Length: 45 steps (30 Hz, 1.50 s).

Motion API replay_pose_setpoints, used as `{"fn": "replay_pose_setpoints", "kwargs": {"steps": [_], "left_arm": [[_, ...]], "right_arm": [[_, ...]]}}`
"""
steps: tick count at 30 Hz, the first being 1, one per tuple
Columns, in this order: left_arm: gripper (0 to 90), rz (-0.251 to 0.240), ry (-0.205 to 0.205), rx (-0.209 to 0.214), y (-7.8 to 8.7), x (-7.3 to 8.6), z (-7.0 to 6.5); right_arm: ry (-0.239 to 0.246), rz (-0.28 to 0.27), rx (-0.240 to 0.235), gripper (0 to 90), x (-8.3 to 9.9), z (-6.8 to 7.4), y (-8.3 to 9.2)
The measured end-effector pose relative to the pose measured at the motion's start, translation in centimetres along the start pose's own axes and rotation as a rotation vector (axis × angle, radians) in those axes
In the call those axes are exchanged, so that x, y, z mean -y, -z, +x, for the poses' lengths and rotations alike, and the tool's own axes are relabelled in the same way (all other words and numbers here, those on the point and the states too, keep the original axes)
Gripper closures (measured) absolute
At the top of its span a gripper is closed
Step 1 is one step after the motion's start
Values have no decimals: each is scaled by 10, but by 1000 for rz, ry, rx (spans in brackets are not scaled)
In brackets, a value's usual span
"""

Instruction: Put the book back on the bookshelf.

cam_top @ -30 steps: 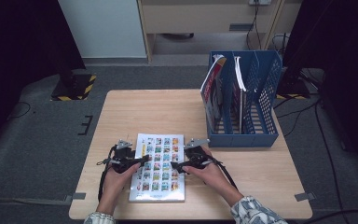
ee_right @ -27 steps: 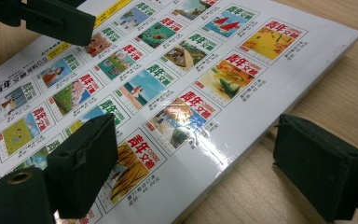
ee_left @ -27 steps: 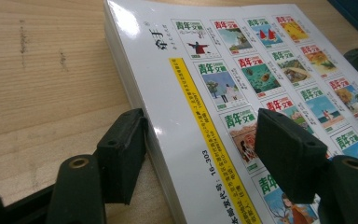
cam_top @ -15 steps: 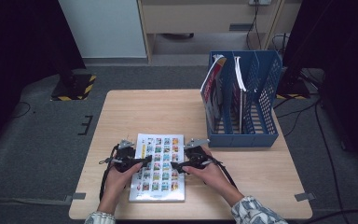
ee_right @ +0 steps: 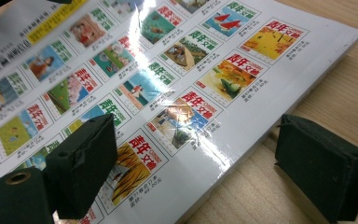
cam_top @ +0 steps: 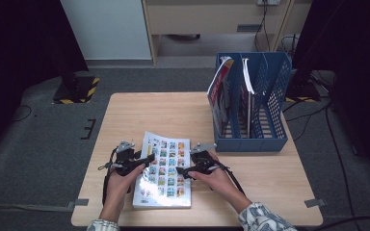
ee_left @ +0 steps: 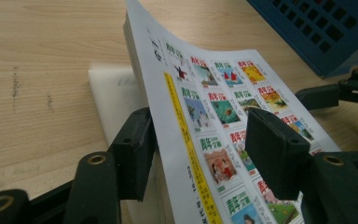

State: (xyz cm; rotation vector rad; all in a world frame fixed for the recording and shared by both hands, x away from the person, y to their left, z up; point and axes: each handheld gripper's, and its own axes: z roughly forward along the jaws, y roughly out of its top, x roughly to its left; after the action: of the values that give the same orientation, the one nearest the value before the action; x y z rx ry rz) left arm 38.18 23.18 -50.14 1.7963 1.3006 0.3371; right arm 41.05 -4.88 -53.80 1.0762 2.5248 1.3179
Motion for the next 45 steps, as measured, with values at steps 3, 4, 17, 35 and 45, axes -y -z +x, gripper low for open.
{"fn": "replay_pose_setpoints", "kwargs": {"steps": [3, 4, 17, 35, 45], "left_arm": [[452, 21, 12, 21, -2, 2, 2], [484, 49, 10, 63, -6, 5, 3], [413, 71, 9, 65, -23, 4, 6], [721, -25, -26, -46, -18, 8, -4], [777, -79, -78, -81, -12, 8, -13]], "right_arm": [[-1, 0, 0, 132, 0, 0, 0], [1, 0, -1, 132, 0, 0, 0], [1, 3, -4, 131, 0, 0, 0], [11, 3, -8, 126, 1, 0, 1], [12, 16, -8, 118, 1, -1, 4]]}}
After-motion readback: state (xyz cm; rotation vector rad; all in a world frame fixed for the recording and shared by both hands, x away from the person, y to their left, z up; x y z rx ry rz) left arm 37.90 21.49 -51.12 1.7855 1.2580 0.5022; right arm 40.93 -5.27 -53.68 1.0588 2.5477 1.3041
